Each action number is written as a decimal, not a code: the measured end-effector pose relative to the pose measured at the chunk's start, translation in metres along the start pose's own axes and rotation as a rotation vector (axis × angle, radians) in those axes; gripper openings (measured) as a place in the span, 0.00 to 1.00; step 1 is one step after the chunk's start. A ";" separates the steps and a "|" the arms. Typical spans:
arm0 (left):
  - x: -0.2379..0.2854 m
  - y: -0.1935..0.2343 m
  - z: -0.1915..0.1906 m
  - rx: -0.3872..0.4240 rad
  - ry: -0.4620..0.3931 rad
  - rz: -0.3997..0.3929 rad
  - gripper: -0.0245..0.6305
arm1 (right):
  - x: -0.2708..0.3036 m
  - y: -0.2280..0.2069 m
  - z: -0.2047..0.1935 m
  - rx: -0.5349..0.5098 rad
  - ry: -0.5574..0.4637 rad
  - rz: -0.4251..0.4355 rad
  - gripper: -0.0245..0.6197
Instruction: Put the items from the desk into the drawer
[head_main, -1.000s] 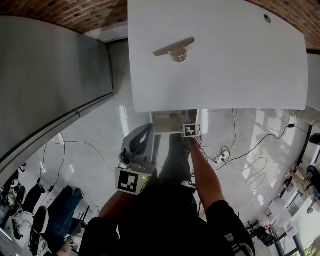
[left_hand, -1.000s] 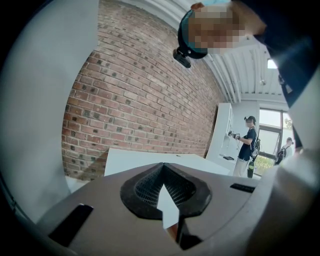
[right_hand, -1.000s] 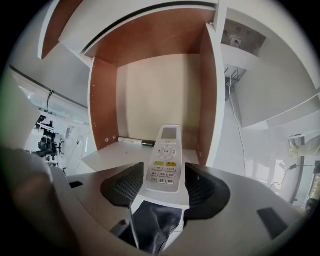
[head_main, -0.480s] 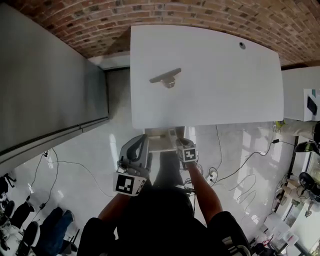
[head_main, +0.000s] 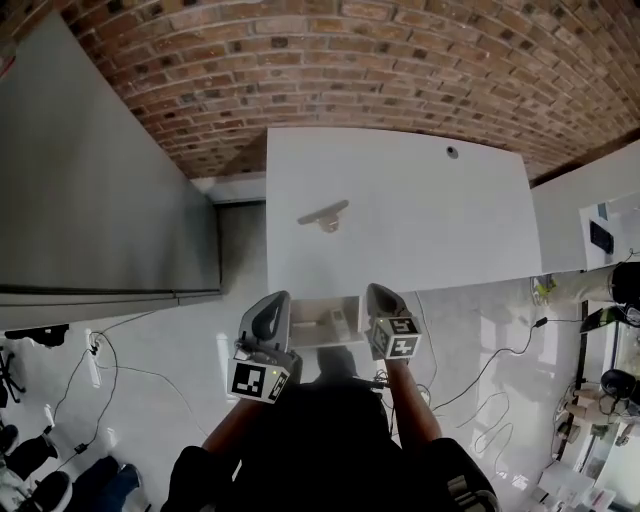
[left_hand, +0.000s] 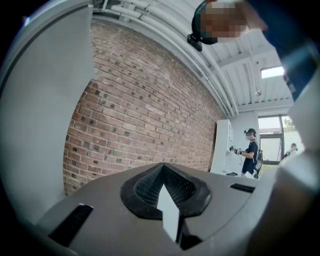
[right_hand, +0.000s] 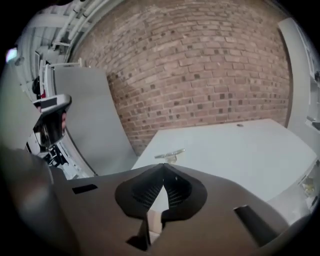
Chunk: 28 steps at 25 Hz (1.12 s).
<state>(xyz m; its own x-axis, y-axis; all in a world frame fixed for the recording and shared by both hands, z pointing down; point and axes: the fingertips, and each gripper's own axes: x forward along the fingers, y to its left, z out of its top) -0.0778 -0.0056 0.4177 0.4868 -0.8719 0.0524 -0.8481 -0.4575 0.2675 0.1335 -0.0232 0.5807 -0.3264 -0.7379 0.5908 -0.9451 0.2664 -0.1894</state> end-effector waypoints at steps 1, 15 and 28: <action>0.000 0.000 0.005 0.002 -0.008 0.004 0.04 | -0.007 0.002 0.016 -0.006 -0.039 0.003 0.04; 0.007 -0.009 0.039 0.020 -0.068 0.038 0.04 | -0.101 0.075 0.148 -0.185 -0.467 0.083 0.04; 0.011 -0.011 0.040 0.025 -0.073 0.061 0.04 | -0.099 0.077 0.151 -0.179 -0.450 0.138 0.04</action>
<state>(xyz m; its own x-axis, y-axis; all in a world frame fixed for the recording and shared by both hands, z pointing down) -0.0712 -0.0169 0.3765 0.4181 -0.9084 -0.0024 -0.8812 -0.4062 0.2420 0.0901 -0.0229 0.3893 -0.4602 -0.8723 0.1656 -0.8878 0.4530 -0.0812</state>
